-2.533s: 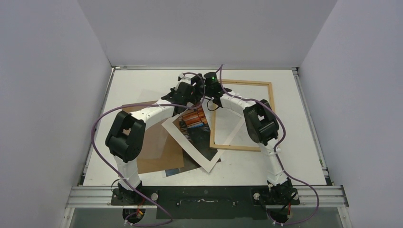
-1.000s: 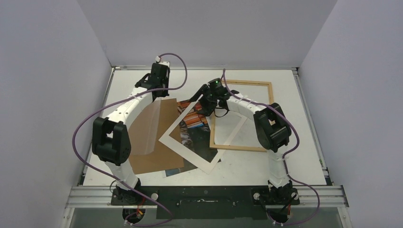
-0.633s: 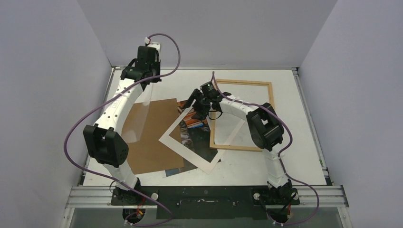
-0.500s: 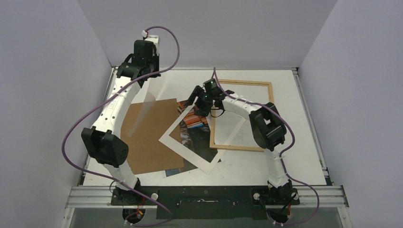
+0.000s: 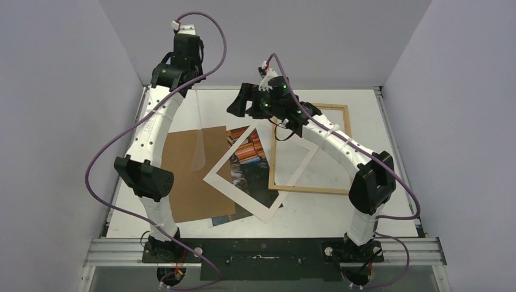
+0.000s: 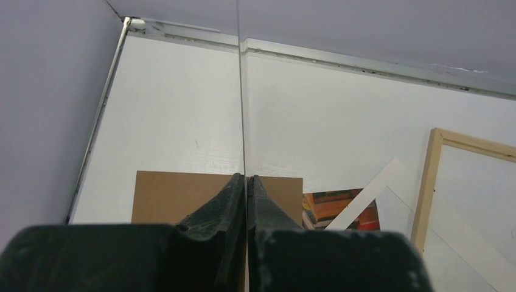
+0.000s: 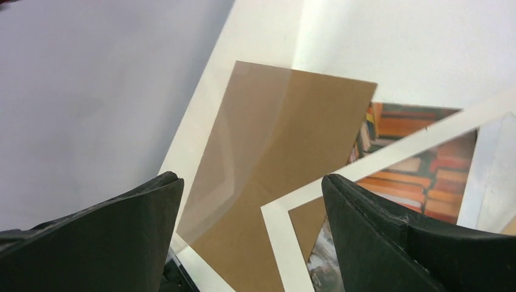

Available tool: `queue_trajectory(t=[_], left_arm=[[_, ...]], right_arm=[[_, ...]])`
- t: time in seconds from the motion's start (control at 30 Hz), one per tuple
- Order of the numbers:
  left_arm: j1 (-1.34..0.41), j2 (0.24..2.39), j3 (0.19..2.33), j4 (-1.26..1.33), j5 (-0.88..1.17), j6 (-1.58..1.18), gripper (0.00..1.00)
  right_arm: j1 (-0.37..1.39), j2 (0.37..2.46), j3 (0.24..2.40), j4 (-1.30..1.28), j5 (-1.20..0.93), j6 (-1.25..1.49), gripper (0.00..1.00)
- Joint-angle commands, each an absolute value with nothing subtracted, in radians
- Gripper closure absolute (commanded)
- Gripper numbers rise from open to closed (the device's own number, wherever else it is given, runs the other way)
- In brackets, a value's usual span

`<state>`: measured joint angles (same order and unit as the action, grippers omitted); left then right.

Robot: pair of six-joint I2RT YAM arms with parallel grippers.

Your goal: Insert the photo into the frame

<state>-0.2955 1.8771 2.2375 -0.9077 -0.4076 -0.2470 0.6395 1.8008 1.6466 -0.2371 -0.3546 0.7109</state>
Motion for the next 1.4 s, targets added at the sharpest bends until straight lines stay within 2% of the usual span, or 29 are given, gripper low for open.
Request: queue_trajectory(t=[0.0, 0.17, 0.43, 0.73, 1.07, 1.37], left_arm=[[-0.325, 1.918, 2.319, -0.931, -0.565, -0.296, 1.0], [-0.33, 1.972, 2.378, -0.962, -0.635, -0.322, 1.0], [-0.33, 2.048, 2.5, -1.048, -0.687, -0.377, 1.0], [-0.328, 2.035, 2.5, -1.048, -0.696, -0.405, 1.0], [-0.328, 2.029, 2.499, -1.054, -0.692, -0.411, 1.0], [-0.316, 2.015, 2.497, -1.076, -0.656, -0.431, 1.0]], right_arm=[[0.727, 1.777, 1.788, -0.346, -0.269, 0.474, 0.11], [0.822, 1.781, 1.856, -0.466, -0.073, 0.363, 0.1], [0.908, 1.753, 1.838, -0.439, 0.031, 0.303, 0.1], [0.945, 1.848, 1.934, -0.454, 0.056, 0.283, 0.29], [0.969, 1.857, 1.908, -0.432, 0.055, 0.283, 0.25], [0.98, 1.918, 1.927, -0.425, 0.081, 0.278, 0.4]])
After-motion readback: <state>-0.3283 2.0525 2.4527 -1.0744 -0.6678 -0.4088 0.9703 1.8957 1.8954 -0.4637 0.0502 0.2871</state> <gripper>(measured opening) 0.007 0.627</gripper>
